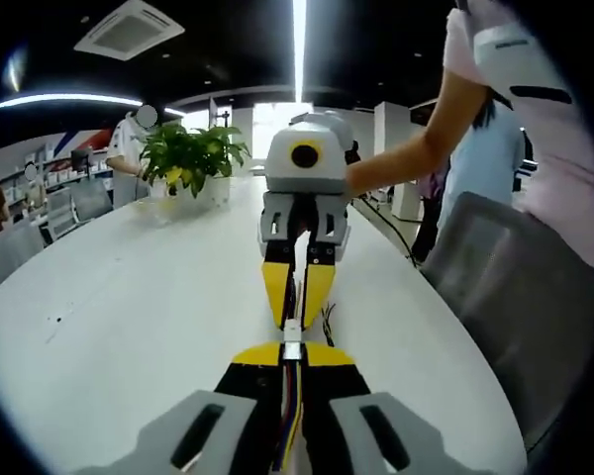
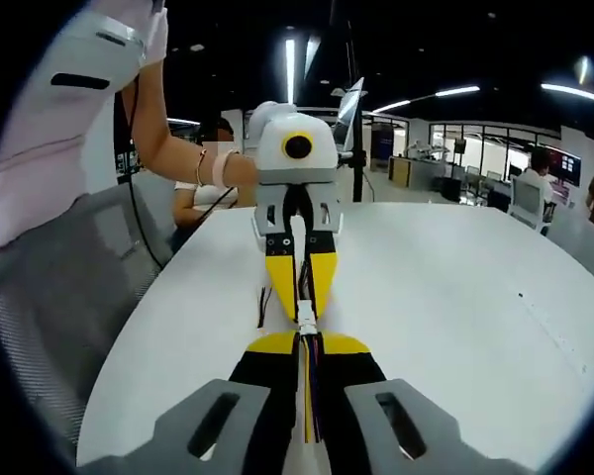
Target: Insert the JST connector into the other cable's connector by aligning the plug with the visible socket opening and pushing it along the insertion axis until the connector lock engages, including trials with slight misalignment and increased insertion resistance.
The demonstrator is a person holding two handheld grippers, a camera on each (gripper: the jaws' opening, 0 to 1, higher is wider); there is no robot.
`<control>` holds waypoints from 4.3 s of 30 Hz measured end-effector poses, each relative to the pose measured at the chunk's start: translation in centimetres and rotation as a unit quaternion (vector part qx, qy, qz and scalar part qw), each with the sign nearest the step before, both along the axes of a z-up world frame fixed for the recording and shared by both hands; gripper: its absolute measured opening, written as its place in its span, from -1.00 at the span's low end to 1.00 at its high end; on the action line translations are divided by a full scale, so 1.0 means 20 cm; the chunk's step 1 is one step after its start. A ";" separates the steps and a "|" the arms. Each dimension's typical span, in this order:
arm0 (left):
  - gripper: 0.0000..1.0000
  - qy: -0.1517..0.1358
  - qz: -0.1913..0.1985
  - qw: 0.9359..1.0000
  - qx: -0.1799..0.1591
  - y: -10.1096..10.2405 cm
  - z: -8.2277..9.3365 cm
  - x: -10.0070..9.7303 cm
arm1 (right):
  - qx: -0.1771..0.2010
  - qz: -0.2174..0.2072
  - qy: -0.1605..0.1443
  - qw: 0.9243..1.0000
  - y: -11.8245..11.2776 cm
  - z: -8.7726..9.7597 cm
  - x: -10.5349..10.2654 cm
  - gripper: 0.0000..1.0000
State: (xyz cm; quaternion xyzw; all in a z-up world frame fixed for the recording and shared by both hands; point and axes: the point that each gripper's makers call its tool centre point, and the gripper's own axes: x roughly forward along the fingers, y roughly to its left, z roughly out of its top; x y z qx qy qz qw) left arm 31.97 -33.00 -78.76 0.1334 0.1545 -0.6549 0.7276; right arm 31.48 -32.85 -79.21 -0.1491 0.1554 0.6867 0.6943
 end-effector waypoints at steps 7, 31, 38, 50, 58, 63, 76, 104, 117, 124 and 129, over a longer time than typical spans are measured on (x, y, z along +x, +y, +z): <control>-1.00 -0.005 0.014 1.000 0.016 0.02 -0.09 0.05 | -0.008 -0.002 -0.010 1.000 0.03 -0.09 0.05 -0.95; -1.00 -0.013 0.022 0.999 0.027 -0.01 -0.23 0.08 | -0.025 -0.015 -0.005 1.000 -0.03 -0.22 0.08 -0.94; -1.00 -0.020 0.019 0.999 0.040 -0.01 -0.27 0.08 | -0.027 -0.016 -0.003 1.000 -0.03 -0.25 0.08 -0.93; -1.00 -0.026 0.036 0.998 0.044 -0.01 -0.28 0.06 | -0.030 -0.020 -0.006 0.999 -0.03 -0.27 0.07 -0.93; -0.99 -0.042 0.033 0.997 0.052 -0.01 -0.28 0.06 | -0.033 -0.027 -0.001 0.999 -0.02 -0.26 0.05 -0.92; -0.98 -0.044 0.035 0.997 0.054 -0.01 -0.28 0.06 | -0.037 -0.033 0.002 0.999 -0.01 -0.27 0.05 -0.92; -0.98 -0.040 0.047 0.996 0.063 -0.01 -0.28 0.06 | -0.045 -0.046 0.002 0.998 0.00 -0.27 0.06 -0.84; -0.77 -0.045 0.088 0.993 0.060 0.06 -0.11 0.04 | -0.036 -0.068 0.005 0.997 -0.01 -0.09 0.03 -0.74; -0.76 -0.055 0.093 0.992 0.063 0.10 -0.02 -0.04 | -0.049 -0.055 0.004 0.997 0.01 -0.04 -0.05 -0.68; -0.72 -0.058 0.108 0.991 0.058 0.10 0.03 -0.13 | -0.055 -0.047 0.004 0.997 0.01 -0.02 -0.11 -0.72; -0.71 -0.059 0.111 0.990 0.055 0.10 0.05 -0.20 | -0.057 -0.040 0.001 0.998 0.02 0.00 -0.13 -0.71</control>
